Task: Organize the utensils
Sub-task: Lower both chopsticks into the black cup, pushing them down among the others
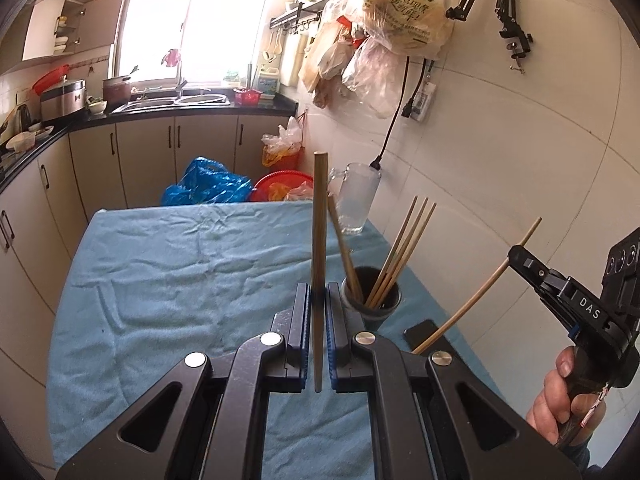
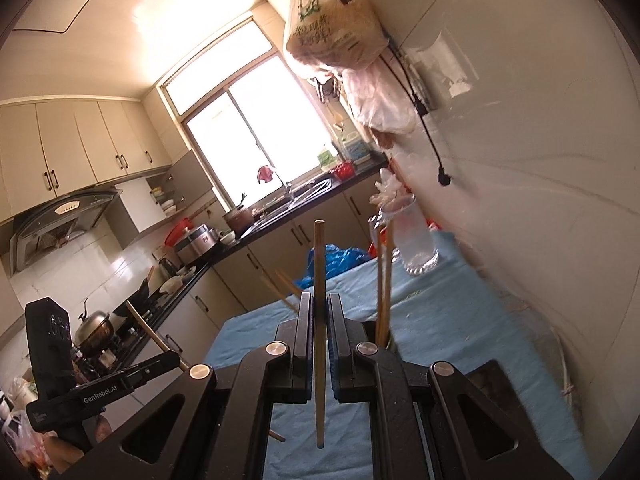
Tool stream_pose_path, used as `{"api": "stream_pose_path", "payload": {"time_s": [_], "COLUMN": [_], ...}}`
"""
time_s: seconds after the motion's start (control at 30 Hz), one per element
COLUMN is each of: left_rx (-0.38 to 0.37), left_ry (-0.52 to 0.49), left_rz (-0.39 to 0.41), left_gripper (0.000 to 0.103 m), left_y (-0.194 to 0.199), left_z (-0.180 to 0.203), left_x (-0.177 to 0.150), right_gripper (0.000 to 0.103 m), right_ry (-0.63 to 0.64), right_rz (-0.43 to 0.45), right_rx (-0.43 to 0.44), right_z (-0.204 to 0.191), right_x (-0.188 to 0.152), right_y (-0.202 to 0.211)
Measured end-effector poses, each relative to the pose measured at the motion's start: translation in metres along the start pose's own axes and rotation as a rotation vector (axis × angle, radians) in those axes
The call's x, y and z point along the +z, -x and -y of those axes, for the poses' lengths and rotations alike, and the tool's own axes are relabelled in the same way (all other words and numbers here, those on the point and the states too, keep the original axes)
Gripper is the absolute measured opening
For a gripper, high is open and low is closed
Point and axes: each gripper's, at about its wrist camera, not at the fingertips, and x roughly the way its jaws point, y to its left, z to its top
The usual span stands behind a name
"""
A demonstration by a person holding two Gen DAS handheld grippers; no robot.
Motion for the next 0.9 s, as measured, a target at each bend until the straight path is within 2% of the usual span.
{"api": "stream_pose_path", "payload": {"time_s": [0.37, 0.67, 0.9], "left_rx": [-0.054, -0.074, -0.076], "left_ry": [-0.012, -0.016, -0.015], "left_rz": [0.064, 0.103, 0.065], "left_gripper": [0.007, 0.007, 0.007], "left_y": [-0.007, -0.029, -0.060], "left_z": [0.028, 0.051, 0.054], "left_x": [0.050, 0.084, 0.089], "right_gripper": [0.007, 0.007, 0.007], "right_ry": [0.008, 0.022, 0.031], "right_rz": [0.101, 0.142, 0.125], "right_rx": [-0.042, -0.065, -0.079], "right_z": [0.010, 0.009, 0.013], "right_x": [0.047, 0.076, 0.082], "right_y": [0.014, 0.003, -0.021]}}
